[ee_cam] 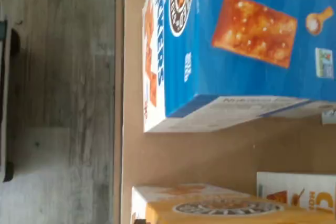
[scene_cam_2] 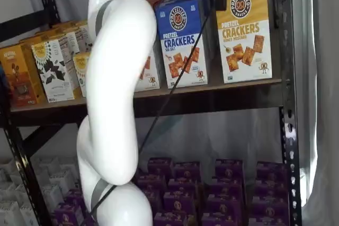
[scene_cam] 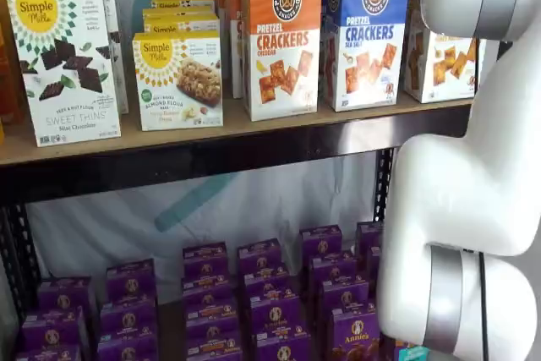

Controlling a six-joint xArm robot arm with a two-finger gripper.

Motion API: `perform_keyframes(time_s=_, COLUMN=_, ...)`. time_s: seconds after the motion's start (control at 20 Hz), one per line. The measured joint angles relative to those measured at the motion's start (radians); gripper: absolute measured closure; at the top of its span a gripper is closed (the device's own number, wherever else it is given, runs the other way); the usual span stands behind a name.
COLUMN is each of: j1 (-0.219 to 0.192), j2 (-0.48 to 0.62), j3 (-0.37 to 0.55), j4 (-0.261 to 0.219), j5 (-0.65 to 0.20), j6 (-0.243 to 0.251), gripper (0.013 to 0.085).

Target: Retrieve the yellow and white box located on the top shelf, the sixth one from the left

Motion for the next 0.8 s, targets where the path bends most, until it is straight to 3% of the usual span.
perform_keyframes(time_s=0.35, j1=0.025, j2=0.021, j3=-0.019, j4=-0.091, j5=0.017, j6=-0.017, gripper=0.0130)
perform_keyframes(time_s=0.8, j1=0.033, j2=0.013, j3=0.003, j4=-0.101, j5=0.013, j6=-0.015, gripper=0.0130)
